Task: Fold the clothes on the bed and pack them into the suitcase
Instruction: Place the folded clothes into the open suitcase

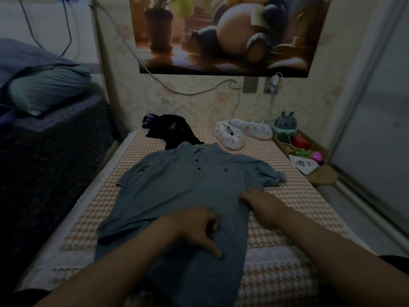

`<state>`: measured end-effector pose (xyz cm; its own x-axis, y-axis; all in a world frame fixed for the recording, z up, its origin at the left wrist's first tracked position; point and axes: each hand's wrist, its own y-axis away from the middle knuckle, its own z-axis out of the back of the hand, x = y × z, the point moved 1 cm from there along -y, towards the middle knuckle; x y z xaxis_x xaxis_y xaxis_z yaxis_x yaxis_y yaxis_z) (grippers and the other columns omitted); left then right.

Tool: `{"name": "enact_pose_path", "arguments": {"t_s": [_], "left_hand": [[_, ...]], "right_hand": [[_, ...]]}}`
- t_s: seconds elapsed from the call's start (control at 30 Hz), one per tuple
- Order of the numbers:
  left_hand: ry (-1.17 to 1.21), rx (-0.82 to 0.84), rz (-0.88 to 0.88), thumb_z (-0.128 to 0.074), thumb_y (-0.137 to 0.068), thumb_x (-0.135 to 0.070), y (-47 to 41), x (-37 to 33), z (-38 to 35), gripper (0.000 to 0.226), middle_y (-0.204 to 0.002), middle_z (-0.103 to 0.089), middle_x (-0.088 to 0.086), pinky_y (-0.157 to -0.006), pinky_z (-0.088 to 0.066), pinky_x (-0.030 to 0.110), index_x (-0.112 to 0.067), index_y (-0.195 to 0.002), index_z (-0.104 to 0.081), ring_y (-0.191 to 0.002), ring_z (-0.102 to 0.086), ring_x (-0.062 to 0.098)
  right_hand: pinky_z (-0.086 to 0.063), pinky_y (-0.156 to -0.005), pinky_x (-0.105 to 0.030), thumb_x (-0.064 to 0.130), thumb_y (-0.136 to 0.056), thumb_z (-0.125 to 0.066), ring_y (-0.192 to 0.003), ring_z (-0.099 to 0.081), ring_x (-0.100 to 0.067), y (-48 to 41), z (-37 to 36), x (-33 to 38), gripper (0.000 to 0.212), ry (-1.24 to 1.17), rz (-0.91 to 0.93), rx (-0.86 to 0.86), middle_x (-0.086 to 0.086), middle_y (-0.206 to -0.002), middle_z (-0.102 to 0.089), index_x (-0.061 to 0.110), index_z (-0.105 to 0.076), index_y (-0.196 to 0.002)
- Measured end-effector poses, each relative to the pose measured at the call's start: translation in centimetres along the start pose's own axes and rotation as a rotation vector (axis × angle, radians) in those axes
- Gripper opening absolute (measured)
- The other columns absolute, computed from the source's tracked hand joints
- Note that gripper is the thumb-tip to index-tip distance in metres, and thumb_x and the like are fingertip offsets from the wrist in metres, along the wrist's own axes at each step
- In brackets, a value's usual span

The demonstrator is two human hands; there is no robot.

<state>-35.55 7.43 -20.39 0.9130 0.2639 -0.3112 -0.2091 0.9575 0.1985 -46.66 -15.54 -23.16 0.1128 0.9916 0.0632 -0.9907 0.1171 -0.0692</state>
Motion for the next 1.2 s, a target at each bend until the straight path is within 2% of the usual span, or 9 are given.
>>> {"name": "enact_pose_path", "arguments": {"t_s": [0.27, 0.37, 0.47, 0.57, 0.73, 0.83, 0.9, 1.0, 1.2], "left_hand": [[0.137, 0.155, 0.017, -0.076, -0.081, -0.024, -2.3, 0.1, 0.4, 0.013, -0.088, -0.070, -0.003, -0.063, -0.040, 0.009, -0.016, -0.090, -0.073, -0.063, -0.052, -0.005], [0.206, 0.056, 0.090, -0.073, -0.084, -0.024, -1.2, 3.0, 2.6, 0.005, -0.082, -0.067, -0.010, -0.076, -0.048, 0.020, -0.025, -0.080, -0.069, -0.075, -0.059, 0.001], [0.112, -0.128, 0.225, -0.067, -0.088, -0.025, -0.6, 6.0, 3.3, 0.019, -0.087, -0.062, -0.007, -0.073, -0.043, 0.021, -0.031, -0.075, -0.055, -0.085, -0.058, 0.010], [-0.006, -0.172, 0.309, -0.063, -0.089, -0.023, -0.9, 6.3, 0.9, 0.008, -0.097, -0.060, 0.002, -0.072, -0.037, 0.024, -0.019, -0.090, -0.056, -0.093, -0.056, 0.020], [-0.023, -0.326, 0.128, -0.057, -0.076, -0.008, -1.4, 4.8, -0.9, 0.025, -0.085, -0.054, -0.001, -0.069, -0.045, 0.035, -0.027, -0.077, -0.041, -0.078, -0.052, 0.019], [-0.003, -0.177, 0.085, -0.063, -0.076, -0.040, -0.8, 3.1, -0.6, 0.022, -0.087, -0.052, -0.006, -0.073, -0.047, 0.034, -0.036, -0.073, -0.041, -0.081, -0.054, 0.018], [-0.064, -0.021, 0.147, -0.063, -0.061, -0.080, 0.0, 2.1, -0.5, 0.055, -0.098, -0.049, -0.010, -0.080, -0.046, 0.036, -0.036, -0.089, -0.044, -0.088, -0.051, 0.015], [-0.313, 0.074, 0.160, -0.074, -0.051, -0.074, 0.5, 1.5, -0.5, 0.083, -0.113, -0.042, -0.005, -0.086, -0.045, 0.039, -0.030, -0.114, -0.041, -0.100, -0.045, 0.017], [0.182, 0.004, 0.048, -0.074, -0.081, -0.026, 0.2, 2.2, 1.9, 0.008, -0.082, -0.066, -0.007, -0.072, -0.048, 0.022, -0.024, -0.081, -0.066, -0.075, -0.059, 0.006]], "right_hand": [[-0.053, -0.072, -0.030, 0.025, -0.089, -0.041, -0.085, -0.064, -0.024, -1.6, 0.0, -1.7, 0.032, 0.048, 0.013, -0.246, -0.009, -0.097, -0.070, 0.015, -0.071, -0.097], [-0.042, -0.080, -0.028, 0.013, -0.092, -0.051, -0.091, -0.062, -0.027, -1.1, 1.8, -4.2, 0.021, 0.094, -0.183, -0.157, -0.011, -0.096, -0.069, 0.010, -0.072, -0.091], [-0.038, -0.059, -0.030, 0.004, -0.079, -0.066, -0.065, -0.061, -0.029, 0.3, 2.9, -6.1, 0.016, 0.166, -0.358, -0.293, -0.011, -0.069, -0.063, 0.010, -0.064, -0.064], [-0.042, -0.056, -0.033, 0.004, -0.071, -0.063, -0.059, -0.056, -0.028, 1.0, 1.4, -5.0, 0.016, 0.153, -0.101, -0.338, -0.012, -0.065, -0.055, 0.013, -0.055, -0.060], [-0.045, -0.066, -0.034, 0.020, -0.078, -0.053, -0.084, -0.052, -0.019, 1.6, 0.2, 0.6, 0.028, 0.083, 0.199, -0.113, 0.002, -0.096, -0.056, 0.026, -0.063, -0.104], [-0.049, -0.074, -0.034, 0.029, -0.086, -0.056, -0.093, -0.059, -0.021, 1.2, -0.9, 2.1, 0.035, 0.097, 0.241, -0.123, 0.002, -0.108, -0.065, 0.027, -0.065, -0.120], [-0.050, -0.078, -0.036, 0.024, -0.090, -0.056, -0.096, -0.060, -0.024, 0.9, -1.4, 2.5, 0.032, 0.065, 0.211, -0.105, -0.002, -0.110, -0.066, 0.022, -0.066, -0.121], [-0.049, -0.077, -0.038, 0.013, -0.088, -0.056, -0.089, -0.060, -0.028, 0.3, -0.9, 3.8, 0.023, 0.007, 0.183, -0.060, -0.007, -0.098, -0.066, 0.014, -0.073, -0.103], [-0.041, -0.065, -0.028, 0.025, -0.090, -0.051, -0.069, -0.049, -0.017, -0.2, 3.4, 3.5, 0.018, 0.008, -0.135, 0.256, -0.006, -0.085, -0.059, 0.012, -0.062, -0.084]]}}
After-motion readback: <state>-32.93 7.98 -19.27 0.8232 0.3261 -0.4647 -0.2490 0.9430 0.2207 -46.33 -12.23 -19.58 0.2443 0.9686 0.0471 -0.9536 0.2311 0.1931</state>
